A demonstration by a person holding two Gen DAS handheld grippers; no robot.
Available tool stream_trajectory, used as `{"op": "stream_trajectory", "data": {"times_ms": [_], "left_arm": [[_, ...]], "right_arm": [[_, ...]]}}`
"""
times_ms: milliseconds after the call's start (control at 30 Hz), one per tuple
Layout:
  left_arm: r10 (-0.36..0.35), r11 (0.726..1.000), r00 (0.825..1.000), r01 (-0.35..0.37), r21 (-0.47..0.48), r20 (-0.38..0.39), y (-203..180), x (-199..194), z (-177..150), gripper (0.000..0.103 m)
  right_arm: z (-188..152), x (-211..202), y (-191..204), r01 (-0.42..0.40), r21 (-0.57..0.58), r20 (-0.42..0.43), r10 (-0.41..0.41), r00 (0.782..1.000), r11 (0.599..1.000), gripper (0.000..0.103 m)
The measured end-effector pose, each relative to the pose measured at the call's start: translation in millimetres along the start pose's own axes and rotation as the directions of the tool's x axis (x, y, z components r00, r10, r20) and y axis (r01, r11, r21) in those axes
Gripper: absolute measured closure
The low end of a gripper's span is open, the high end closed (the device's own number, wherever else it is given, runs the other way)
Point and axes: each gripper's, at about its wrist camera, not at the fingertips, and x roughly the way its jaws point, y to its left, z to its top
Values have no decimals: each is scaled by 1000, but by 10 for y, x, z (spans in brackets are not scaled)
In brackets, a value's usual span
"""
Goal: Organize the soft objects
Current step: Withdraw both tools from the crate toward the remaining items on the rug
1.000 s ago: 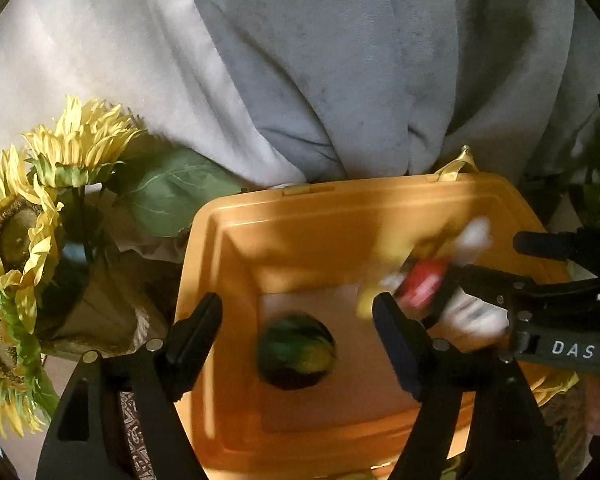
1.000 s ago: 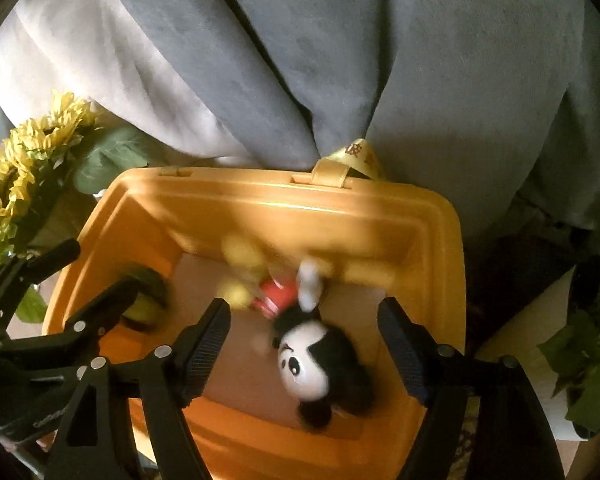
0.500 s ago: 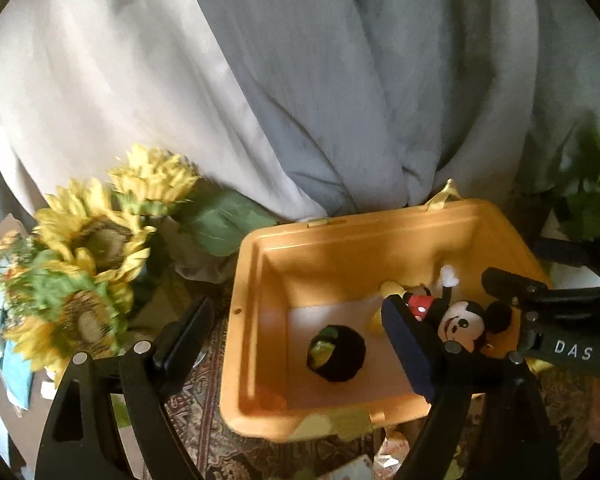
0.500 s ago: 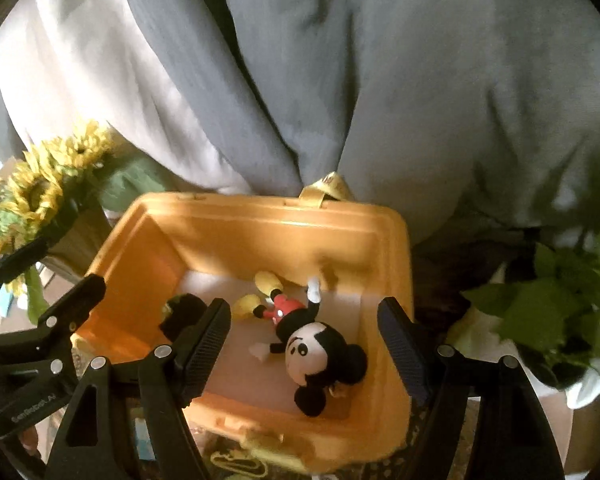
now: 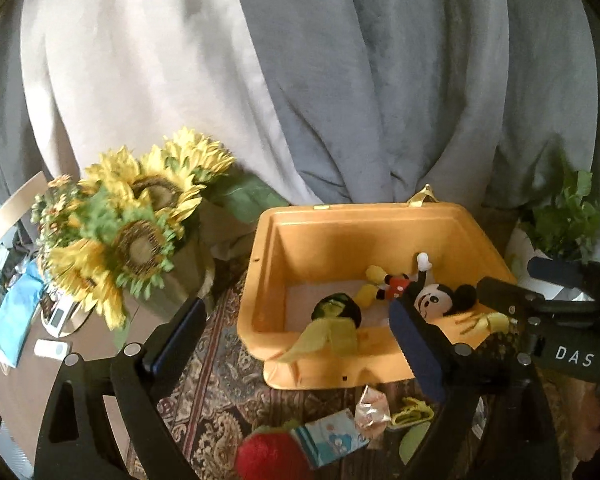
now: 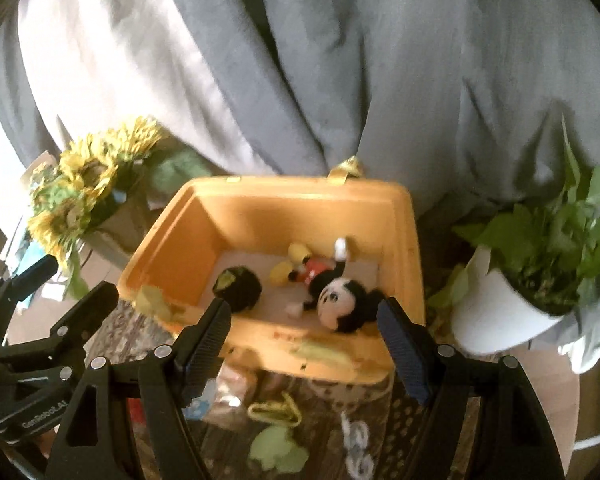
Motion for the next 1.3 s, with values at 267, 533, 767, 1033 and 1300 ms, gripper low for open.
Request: {"op": "stream_trajectory", "data": {"times_ms": [267, 533, 767, 1033, 1300], "left_arm": [[60, 998, 998, -61, 28, 9, 83, -234, -297, 4], [83, 996, 996, -82, 41, -17, 208, -391, -648, 4], [84, 996, 995, -81, 41, -52, 259, -422, -863, 3], [72, 996, 995, -68, 64, -64, 248, -432, -1154, 3], [62, 988, 996, -52, 144, -65, 148, -369, -1470, 3]], "right_arm": [[-288, 11, 105, -40, 38, -81, 43, 996, 998, 26], [-597, -98, 278, -11, -9, -63, 11, 998, 1000, 26], [-808, -179, 354, 5, -31, -57, -7, 998, 999, 26], [-1123, -148, 349, 10, 3, -65, -10, 998, 1000, 26], [-1425, -64, 398, 50, -72, -65, -55, 996, 996, 26]]}}
